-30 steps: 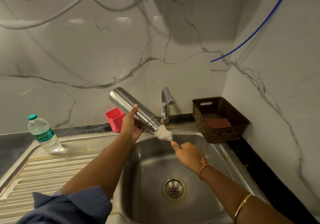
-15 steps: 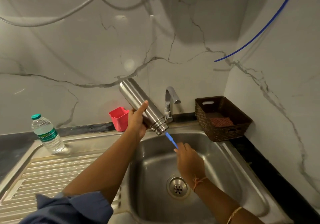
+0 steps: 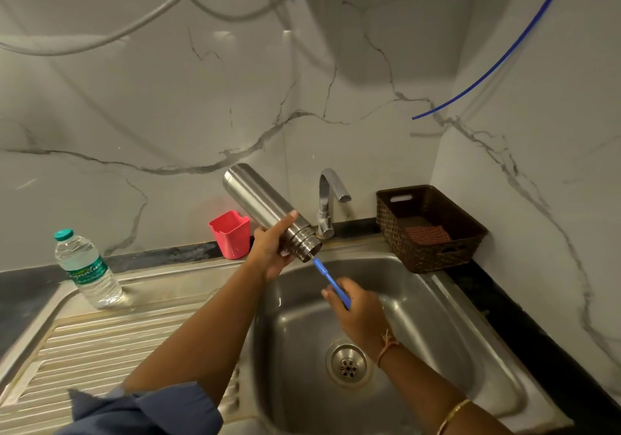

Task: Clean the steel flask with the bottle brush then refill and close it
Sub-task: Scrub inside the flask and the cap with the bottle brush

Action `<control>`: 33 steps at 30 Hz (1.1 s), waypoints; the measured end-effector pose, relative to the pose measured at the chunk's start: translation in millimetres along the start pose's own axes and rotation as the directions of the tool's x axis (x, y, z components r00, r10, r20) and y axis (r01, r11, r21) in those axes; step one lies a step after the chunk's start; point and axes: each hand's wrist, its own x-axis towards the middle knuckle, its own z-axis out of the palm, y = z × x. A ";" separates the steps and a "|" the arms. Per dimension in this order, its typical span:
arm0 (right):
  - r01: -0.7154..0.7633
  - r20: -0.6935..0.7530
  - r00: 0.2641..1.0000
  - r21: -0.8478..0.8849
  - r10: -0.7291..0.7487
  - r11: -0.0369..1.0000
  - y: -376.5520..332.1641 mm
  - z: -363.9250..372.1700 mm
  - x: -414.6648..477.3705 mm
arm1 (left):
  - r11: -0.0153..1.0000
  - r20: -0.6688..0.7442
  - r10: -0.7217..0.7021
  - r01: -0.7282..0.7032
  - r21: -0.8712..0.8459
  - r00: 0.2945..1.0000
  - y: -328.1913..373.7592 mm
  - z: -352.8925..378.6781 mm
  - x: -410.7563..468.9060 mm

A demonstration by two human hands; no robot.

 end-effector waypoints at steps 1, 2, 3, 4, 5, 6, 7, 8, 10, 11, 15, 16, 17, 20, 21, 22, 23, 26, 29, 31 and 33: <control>0.049 -0.063 0.996 -0.127 -0.057 0.991 1.7 0.4 -1.7 | 1.000 -0.016 -0.016 0.016 0.013 1.000 -2.1 -1.9 0.4; 0.076 -0.125 0.986 -0.226 -0.107 0.971 3.7 0.5 -3.5 | 0.999 -0.028 -0.033 0.034 0.017 0.999 -4.9 -4.2 0.3; 0.095 -0.165 0.975 -0.286 -0.146 0.954 4.2 0.8 -5.0 | 0.999 -0.029 -0.044 0.045 0.025 0.999 -8.7 -6.8 0.7; 0.088 -0.200 0.968 -0.307 -0.155 0.947 2.4 1.8 -5.1 | 0.998 -0.012 -0.049 0.049 0.029 0.999 -11.5 -7.8 -0.7; 0.064 -0.210 0.969 -0.286 -0.128 0.956 -1.4 2.2 -4.1 | 0.998 0.019 -0.046 0.045 0.034 0.999 -14.0 -7.4 -1.3; 0.029 -0.211 0.974 -0.249 -0.083 0.968 -4.3 2.9 -2.4 | 0.999 0.055 -0.036 0.035 0.024 0.998 -16.5 -5.8 -3.2; 0.001 -0.209 0.977 -0.209 -0.046 0.978 -6.0 4.5 -0.8 | 1.000 0.078 -0.015 0.015 -0.001 0.997 -19.5 -3.8 -4.5; -0.020 -0.210 0.977 -0.180 -0.018 0.984 -7.5 6.4 0.3 | 0.999 0.084 0.005 0.000 -0.049 0.996 -22.9 -1.4 -5.9; -0.040 -0.211 0.977 -0.116 0.015 0.992 -8.6 10.7 2.0 | 0.994 0.066 0.021 -0.013 -0.112 0.998 -29.1 4.5 -8.5; -0.050 -0.203 0.978 -0.045 0.040 0.998 -9.8 12.5 1.8 | 0.994 0.061 0.015 -0.009 -0.107 0.998 -32.2 6.4 -10.4; -0.261 0.018 0.957 0.488 0.290 0.833 -14.7 7.4 3.5 | 0.989 0.036 0.013 -0.007 -0.146 0.999 -36.4 11.8 -11.2; -0.340 0.125 0.935 0.589 0.333 0.733 -16.6 3.6 3.8 | 0.989 0.027 0.029 -0.025 -0.148 0.999 -35.7 13.4 -11.5; -0.394 0.202 0.916 0.626 0.348 0.673 -18.8 -1.1 4.0 | 0.990 0.023 0.051 -0.047 -0.134 0.998 -34.3 15.3 -12.1; -0.130 -0.030 0.989 0.286 0.145 0.949 -16.7 -2.5 1.5 | 0.991 0.021 0.107 -0.104 -0.085 0.994 -30.8 18.3 -11.1; 0.039 -0.154 0.987 -0.080 -0.052 0.996 -11.3 -1.9 2.4 | 0.990 0.000 0.130 -0.130 -0.051 0.992 -29.6 19.0 -10.7; 0.107 -0.186 0.965 -0.356 -0.183 0.928 -7.4 -3.5 3.6 | 0.988 -0.030 0.151 -0.152 -0.015 0.988 -28.7 19.6 -10.0; 0.120 -0.206 0.942 -0.530 -0.265 0.839 -5.5 -6.7 5.4 | 0.985 -0.061 0.172 -0.170 0.025 0.983 -28.5 20.3 -10.3; 0.148 -0.248 0.899 -0.604 -0.362 0.783 1.9 -12.1 14.1 | 0.970 -0.132 0.228 -0.214 0.116 0.965 -32.4 24.5 -10.3; 0.063 -0.144 0.987 -0.097 -0.077 0.993 -6.9 -13.8 21.1 | 0.965 -0.124 0.249 -0.235 0.113 0.961 -30.4 22.0 -10.3; -0.313 0.231 0.948 0.545 0.220 0.777 -16.9 -25.6 25.4 | 0.974 -0.041 0.222 -0.221 0.042 0.974 -23.1 18.5 -11.7; -0.475 0.416 0.876 0.660 0.244 0.582 -18.7 -27.7 27.9 | 0.981 0.041 0.193 -0.193 -0.005 0.980 -17.3 17.4 -12.6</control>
